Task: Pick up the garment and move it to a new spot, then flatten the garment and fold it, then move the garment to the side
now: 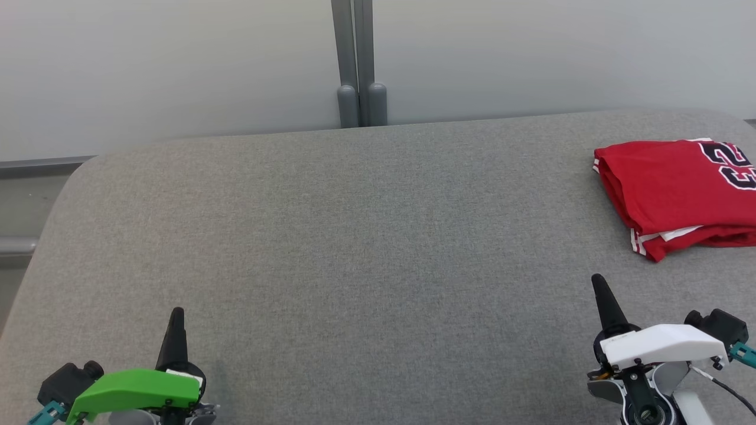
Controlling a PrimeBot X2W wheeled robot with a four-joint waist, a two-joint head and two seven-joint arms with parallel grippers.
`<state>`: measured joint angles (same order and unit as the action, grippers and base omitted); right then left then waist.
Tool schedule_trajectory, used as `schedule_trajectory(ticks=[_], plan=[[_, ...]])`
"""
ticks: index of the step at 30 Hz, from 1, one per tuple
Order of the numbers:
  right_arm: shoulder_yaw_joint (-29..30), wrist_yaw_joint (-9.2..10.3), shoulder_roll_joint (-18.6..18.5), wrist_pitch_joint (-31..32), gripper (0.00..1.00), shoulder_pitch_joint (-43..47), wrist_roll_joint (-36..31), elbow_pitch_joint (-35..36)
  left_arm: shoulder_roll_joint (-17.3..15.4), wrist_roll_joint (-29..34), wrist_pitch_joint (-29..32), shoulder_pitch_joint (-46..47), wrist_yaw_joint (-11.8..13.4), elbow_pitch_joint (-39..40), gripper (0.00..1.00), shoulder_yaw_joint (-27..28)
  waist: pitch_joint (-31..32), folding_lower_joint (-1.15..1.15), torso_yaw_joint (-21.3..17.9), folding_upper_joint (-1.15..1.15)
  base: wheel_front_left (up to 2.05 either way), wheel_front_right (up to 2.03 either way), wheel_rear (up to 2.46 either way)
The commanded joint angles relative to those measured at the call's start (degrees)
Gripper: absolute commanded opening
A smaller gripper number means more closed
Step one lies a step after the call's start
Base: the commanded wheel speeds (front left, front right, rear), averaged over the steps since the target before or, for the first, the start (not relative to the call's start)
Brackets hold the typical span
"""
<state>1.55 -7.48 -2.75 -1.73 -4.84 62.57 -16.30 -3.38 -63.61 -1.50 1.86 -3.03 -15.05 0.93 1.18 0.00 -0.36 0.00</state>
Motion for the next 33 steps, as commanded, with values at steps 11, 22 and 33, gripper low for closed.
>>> schedule_trajectory(ticks=[11,22,33], plan=[[1.29,-0.04,-0.30,1.90,0.00,-1.34,7.07,1.19,-0.03,-6.82,1.94,2.20,-1.32,0.76,0.00,1.55,-0.23,0.00,0.06,0.00,0.00,0.00,0.00],[2.28,-0.03,-0.32,3.63,0.00,-1.48,13.06,1.54,0.11,-12.50,3.57,2.95,-2.19,0.87,0.00,2.64,-0.48,0.00,0.13,0.00,0.00,0.00,0.00],[3.10,-0.03,-0.33,5.04,0.00,-1.55,18.04,1.82,0.22,-17.48,4.99,3.49,-2.93,0.94,0.00,3.61,-0.71,0.00,0.19,0.00,0.00,0.00,0.00]])
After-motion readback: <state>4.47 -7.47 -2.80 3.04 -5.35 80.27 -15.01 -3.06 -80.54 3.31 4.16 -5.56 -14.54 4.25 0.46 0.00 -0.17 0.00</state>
